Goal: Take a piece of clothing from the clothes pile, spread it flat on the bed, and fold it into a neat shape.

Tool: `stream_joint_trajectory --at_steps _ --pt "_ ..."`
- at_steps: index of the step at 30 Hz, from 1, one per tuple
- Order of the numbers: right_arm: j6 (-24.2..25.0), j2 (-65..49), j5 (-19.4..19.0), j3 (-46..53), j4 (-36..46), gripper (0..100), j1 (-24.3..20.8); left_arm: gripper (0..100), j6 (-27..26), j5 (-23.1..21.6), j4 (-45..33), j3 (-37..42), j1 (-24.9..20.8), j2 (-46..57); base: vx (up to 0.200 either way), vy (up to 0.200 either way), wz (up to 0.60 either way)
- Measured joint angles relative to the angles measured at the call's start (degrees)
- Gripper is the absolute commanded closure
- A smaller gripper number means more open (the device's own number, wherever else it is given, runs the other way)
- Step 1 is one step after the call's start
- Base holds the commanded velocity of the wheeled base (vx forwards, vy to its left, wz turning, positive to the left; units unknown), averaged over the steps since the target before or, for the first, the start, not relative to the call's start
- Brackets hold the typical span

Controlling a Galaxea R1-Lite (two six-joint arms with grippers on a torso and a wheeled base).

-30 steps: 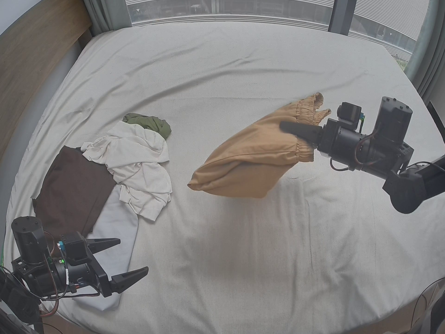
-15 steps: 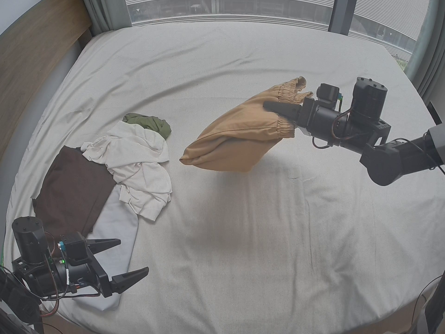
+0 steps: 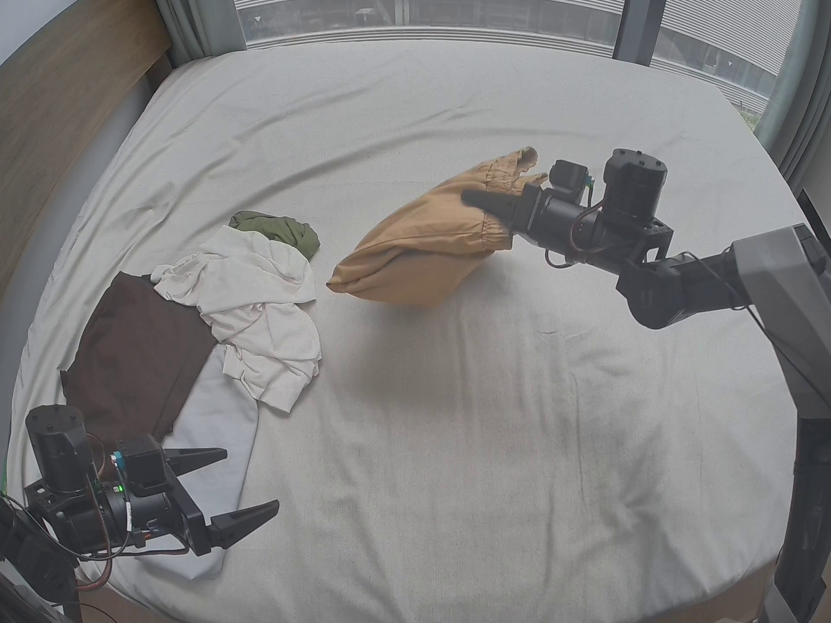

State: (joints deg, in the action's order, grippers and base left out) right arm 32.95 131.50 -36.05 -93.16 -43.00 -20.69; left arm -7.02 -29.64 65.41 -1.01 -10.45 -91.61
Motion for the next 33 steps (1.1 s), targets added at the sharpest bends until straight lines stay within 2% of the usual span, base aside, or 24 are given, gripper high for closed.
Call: stream_joint_trajectory --at_steps 4,12,22,23,29,33 --pt "-0.28 2.40 0.04 1.18 -0.96 100 0.60 0 0.02 0.00 0.00 0.00 0.00 -0.12 0.000 0.000 0.00" --pt "-3.47 3.23 0.20 10.23 -2.08 100 1.71 0 -0.01 0.02 0.05 0.00 -0.05 -0.04 0.000 0.000 0.00" --pt "-5.06 1.71 0.74 24.48 -11.12 100 2.76 0 -0.09 0.02 0.44 0.00 -0.11 -0.06 0.000 0.000 0.00" --pt "-5.07 1.60 0.90 25.19 -11.63 0 2.78 0 -0.09 0.02 0.46 0.00 -0.18 -0.09 0.000 0.000 0.00" --pt "-5.14 1.00 4.94 27.83 -13.17 0 2.28 0 -0.01 0.02 0.71 0.00 -0.60 -0.01 0.000 0.000 0.00" --pt "-5.21 0.09 5.78 29.85 -14.29 0 2.06 0 0.18 -0.02 1.40 0.00 -0.63 0.05 0.000 0.000 0.00"
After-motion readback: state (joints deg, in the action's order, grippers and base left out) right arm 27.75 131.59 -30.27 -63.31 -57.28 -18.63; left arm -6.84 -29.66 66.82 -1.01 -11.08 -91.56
